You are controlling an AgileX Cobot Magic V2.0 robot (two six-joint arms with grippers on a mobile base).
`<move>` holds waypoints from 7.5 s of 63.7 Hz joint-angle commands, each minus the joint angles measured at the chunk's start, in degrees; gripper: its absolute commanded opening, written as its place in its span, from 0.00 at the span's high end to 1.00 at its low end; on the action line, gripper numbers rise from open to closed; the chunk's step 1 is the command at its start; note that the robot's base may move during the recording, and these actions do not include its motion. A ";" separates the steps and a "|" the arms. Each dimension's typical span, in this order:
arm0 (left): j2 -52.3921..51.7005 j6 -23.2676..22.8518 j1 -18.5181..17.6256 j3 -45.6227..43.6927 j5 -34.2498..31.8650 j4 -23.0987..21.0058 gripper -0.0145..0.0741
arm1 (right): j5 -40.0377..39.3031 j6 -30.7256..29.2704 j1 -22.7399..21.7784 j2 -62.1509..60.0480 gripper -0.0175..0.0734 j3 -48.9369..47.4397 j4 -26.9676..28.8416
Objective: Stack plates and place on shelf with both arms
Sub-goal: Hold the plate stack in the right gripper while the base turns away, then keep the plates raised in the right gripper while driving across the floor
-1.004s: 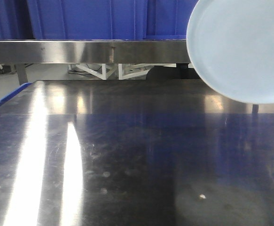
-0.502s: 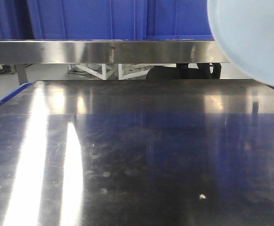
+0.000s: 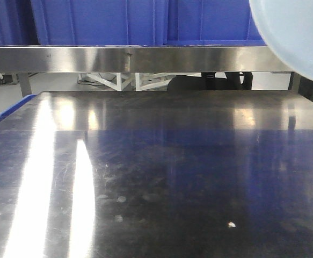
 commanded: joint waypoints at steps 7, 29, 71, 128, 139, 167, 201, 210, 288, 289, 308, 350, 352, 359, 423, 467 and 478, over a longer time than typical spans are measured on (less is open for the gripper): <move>0.51 -0.59 -0.03 -1.73 -4.51 -0.25 0.75 | -5.35 -0.11 -0.32 0.18 0.75 -1.86 -0.15; 0.51 -0.59 -0.03 -1.73 -4.51 -0.25 0.75 | -5.35 -0.11 -0.32 0.18 0.75 -1.86 -0.15; 0.51 -0.59 -0.03 -1.73 -4.51 -0.25 0.75 | -5.35 -0.11 -0.32 0.18 0.75 -1.86 -0.15; 0.51 -0.59 -0.03 -1.73 -4.51 -0.25 0.75 | -5.35 -0.11 -0.32 0.18 0.75 -1.86 -0.15; 0.51 -0.59 -0.03 -1.73 -4.51 -0.25 0.75 | -5.35 -0.11 -0.32 0.18 0.75 -1.86 -0.15; 0.51 -0.59 -0.03 -1.73 -4.51 -0.25 0.75 | -5.35 -0.11 -0.32 0.18 0.75 -1.86 -0.15; 0.51 -0.59 -0.03 -1.73 -4.51 -0.25 0.75 | -5.35 -0.11 -0.32 0.18 0.75 -1.86 -0.15; 0.51 -0.59 -0.03 -1.73 -4.51 -0.25 0.75 | -5.35 -0.11 -0.32 0.18 0.75 -1.86 -0.15; 0.51 -0.59 -0.03 -1.73 -4.51 -0.25 0.75 | -5.35 -0.11 -0.32 0.18 0.75 -1.86 -0.15; 0.51 -0.59 -0.03 -1.73 -4.51 -0.25 0.75 | -5.35 -0.11 -0.32 0.18 0.75 -1.86 -0.15; 0.51 -0.59 -0.03 -1.73 -4.51 -0.25 0.75 | -5.35 -0.11 -0.32 0.18 0.75 -1.86 -0.15; 0.51 -0.59 -0.03 -1.73 -4.51 -0.25 0.75 | -5.35 -0.11 -0.32 0.18 0.75 -1.86 -0.15; 0.51 -0.59 -0.03 -1.73 -4.51 -0.25 0.75 | -5.35 -0.11 -0.32 0.18 0.75 -1.86 -0.15; 0.51 -0.59 -0.03 -1.73 -4.51 -0.25 0.75 | -5.35 -0.11 -0.32 0.18 0.75 -1.86 -0.15; 0.51 -0.59 -0.03 -1.73 -4.51 -0.25 0.75 | -5.35 -0.11 -0.32 0.18 0.75 -1.86 -0.15; 0.51 -0.59 -0.03 -1.73 -4.51 -0.25 0.75 | -5.35 -0.11 -0.32 0.18 0.75 -1.86 -0.15; 0.51 -0.59 -0.03 -1.73 -4.51 -0.25 0.75 | -5.35 -0.11 -0.32 0.18 0.75 -1.86 -0.15</move>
